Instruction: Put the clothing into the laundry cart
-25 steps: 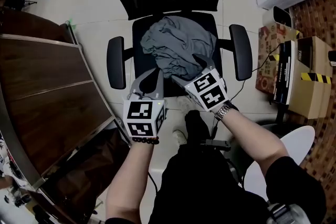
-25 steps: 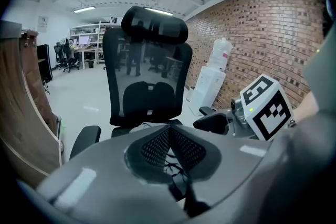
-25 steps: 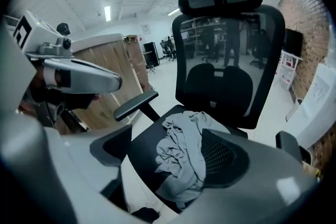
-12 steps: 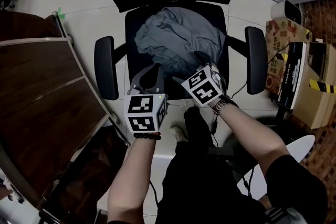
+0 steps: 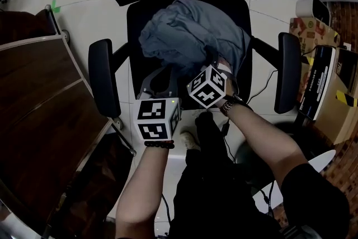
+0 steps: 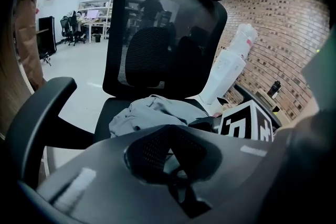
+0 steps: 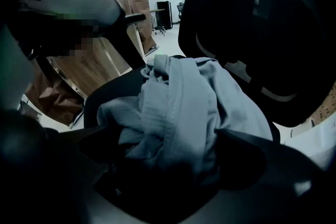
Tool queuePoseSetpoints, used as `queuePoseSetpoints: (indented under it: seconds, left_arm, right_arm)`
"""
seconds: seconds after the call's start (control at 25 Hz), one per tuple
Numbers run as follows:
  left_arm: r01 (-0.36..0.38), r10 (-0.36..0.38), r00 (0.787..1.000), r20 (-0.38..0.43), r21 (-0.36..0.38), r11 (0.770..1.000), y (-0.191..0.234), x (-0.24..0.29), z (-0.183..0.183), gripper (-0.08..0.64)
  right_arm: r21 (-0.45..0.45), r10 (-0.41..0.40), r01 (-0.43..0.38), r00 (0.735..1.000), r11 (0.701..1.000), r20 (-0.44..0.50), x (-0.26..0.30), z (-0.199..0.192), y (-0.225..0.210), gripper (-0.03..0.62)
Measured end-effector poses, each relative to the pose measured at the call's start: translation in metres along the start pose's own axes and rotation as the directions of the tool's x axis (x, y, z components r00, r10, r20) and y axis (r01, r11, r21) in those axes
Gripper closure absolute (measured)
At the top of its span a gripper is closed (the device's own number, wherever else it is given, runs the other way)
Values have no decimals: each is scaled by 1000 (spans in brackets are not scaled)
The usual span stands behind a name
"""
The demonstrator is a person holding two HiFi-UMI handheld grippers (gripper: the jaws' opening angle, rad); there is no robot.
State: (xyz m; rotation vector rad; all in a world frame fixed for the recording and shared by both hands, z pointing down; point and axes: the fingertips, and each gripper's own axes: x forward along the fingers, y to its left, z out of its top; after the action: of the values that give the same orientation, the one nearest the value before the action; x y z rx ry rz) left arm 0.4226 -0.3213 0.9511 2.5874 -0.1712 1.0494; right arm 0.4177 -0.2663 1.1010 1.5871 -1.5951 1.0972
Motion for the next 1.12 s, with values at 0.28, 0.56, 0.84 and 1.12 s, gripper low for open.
queuePoseSetpoints:
  seconds: [0.28, 0.56, 0.84, 1.12]
  left_arm:
    - [-1, 1, 1000, -8, -21, 1000, 10, 17, -13, 557]
    - [-1, 1, 1000, -19, -28, 1000, 17, 25, -19, 557]
    - [-3, 3, 1000, -20, -28, 1000, 17, 20, -16, 557]
    - [-21, 21, 1000, 0, -24, 999, 21, -5, 0, 557]
  right_arm:
    - [-53, -44, 41, 998, 998, -46, 36, -15, -5, 15]
    - [-76, -89, 83, 994, 994, -67, 48, -20, -12, 98]
    - [-53, -105, 103, 994, 993, -26, 28, -3, -22, 435]
    - [110, -87, 81, 995, 991, 49, -12, 14, -25, 506]
